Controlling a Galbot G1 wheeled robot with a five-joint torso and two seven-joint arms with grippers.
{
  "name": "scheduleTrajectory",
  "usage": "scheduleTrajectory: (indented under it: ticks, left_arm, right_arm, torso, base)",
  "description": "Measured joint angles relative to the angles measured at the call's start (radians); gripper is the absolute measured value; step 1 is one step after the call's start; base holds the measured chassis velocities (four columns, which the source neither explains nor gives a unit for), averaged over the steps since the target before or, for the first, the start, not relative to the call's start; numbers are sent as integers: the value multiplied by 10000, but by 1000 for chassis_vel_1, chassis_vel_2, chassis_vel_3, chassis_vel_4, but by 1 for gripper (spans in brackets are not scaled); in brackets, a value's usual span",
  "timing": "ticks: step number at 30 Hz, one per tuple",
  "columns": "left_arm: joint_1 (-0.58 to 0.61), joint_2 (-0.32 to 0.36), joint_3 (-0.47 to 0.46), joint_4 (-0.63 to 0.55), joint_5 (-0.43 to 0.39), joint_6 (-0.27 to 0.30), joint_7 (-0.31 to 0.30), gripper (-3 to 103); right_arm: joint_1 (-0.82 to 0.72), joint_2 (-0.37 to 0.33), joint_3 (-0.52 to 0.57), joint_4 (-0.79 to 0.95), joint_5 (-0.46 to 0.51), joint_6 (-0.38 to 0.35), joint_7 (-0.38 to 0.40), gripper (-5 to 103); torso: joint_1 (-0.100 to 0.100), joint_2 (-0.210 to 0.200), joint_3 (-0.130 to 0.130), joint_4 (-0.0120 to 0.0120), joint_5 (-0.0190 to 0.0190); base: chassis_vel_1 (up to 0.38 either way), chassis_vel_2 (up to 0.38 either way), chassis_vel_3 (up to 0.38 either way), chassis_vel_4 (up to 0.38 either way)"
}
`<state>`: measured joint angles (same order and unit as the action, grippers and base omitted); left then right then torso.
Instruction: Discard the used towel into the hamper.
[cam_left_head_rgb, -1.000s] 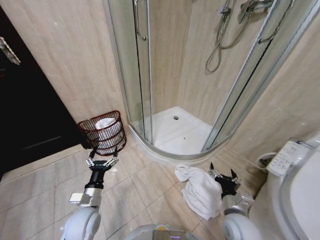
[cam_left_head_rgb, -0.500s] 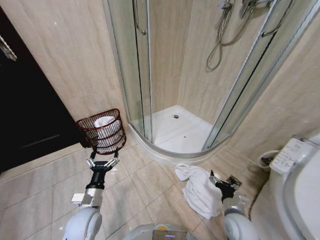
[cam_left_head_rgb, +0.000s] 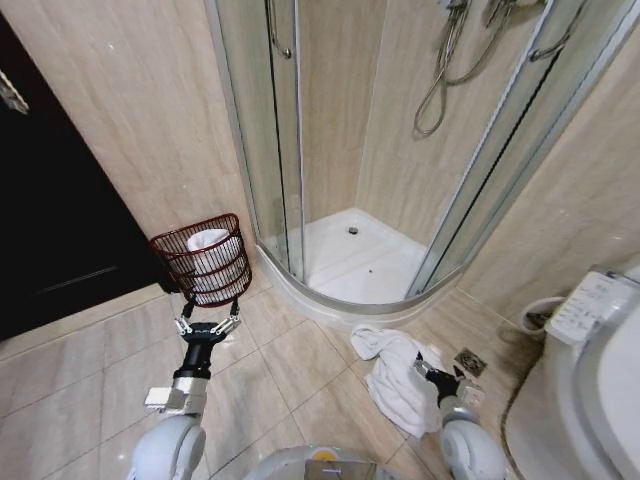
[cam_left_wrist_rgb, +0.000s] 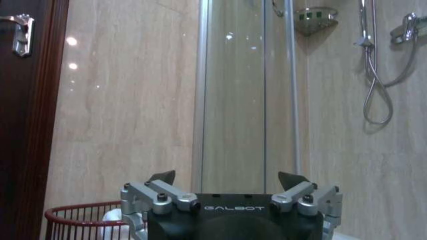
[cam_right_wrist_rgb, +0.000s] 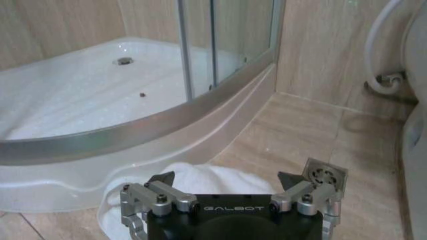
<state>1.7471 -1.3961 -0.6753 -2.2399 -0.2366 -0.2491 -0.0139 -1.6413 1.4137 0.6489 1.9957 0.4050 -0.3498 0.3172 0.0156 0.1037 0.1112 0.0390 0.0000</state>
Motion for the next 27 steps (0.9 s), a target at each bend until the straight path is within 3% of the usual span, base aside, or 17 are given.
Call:
scheduleTrajectory:
  ticks: [13,18,20,27]
  left_arm:
    - [-42,0,-37,54,24,0,-8,100]
    - [-110,-23,-31,90,30,-45,-22,100]
    - [-174,-30,-44,135,118,-79,-47,100]
    - [-189,4,-80,27,173,-23,-54,100]
  right_arm:
    - [177,-298,151,-466,293,-400,-174,100]
    - [426,-534,214,-661,792,-1101,-714,100]
    - [692,-760,277,-779,1183,-1948,-1029,100]
    - [1381,-1256,138,-1392,1232,-2584,-1016,100]
  torso:
    - [-71,-542,-471,0,0]
    - [-99,-704,-605,0,1]
    - [-113,-746,-630,-1,-1]
    - [-118,-749,-624,0,0]
  base:
    - [0,0,0,0]
    - [0,0,0,0]
    - [0,0,0,0]
    - [0,0,0,0]
